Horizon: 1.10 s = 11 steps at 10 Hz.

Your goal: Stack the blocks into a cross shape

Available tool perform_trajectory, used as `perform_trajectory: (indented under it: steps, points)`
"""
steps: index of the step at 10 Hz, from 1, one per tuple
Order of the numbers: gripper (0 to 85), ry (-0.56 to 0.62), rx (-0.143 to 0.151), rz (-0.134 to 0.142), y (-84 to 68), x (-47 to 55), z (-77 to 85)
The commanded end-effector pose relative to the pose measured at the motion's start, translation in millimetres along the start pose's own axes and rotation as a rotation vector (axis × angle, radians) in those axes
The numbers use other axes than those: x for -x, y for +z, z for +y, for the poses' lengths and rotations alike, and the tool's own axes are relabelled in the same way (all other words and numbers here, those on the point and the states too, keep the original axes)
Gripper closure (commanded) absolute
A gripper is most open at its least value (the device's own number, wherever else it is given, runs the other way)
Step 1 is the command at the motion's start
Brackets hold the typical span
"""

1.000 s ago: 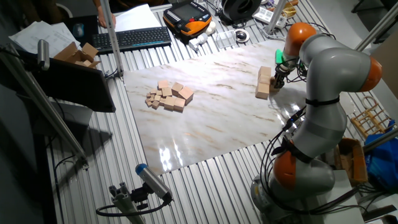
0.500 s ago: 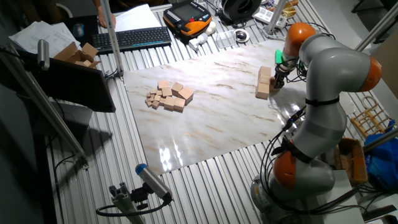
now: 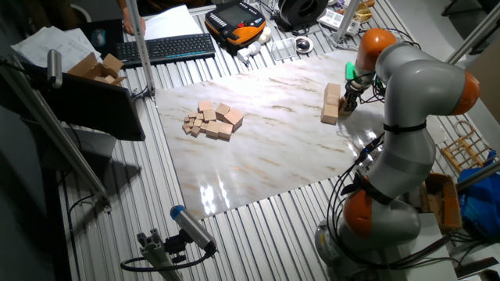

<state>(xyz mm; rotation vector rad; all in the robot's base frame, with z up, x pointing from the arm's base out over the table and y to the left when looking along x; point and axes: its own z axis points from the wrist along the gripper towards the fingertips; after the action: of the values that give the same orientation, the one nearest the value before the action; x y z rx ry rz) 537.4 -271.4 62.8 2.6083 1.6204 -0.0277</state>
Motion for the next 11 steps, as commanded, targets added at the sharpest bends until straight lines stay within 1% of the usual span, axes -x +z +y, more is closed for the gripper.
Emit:
perform_trajectory:
  steps: [1, 3, 6, 7, 8, 9, 11]
  points:
    - [17.0, -0.002, 0.0, 0.001, 0.0, 0.0, 0.0]
    - [17.0, -0.006, 0.004, -0.008, -1.5, -0.4, -0.2]
    - [17.0, -0.014, 0.004, -0.008, -1.8, -1.1, -0.2]
    - [34.0, -0.019, 0.004, -0.008, -1.8, -1.1, -0.2]
    - [34.0, -0.025, 0.003, -0.006, -1.8, -1.1, -0.2]
    - [51.0, -0.031, 0.004, -0.004, -1.9, -1.1, -0.3]
    - [51.0, -0.04, 0.003, -0.003, -1.9, -1.1, -0.3]
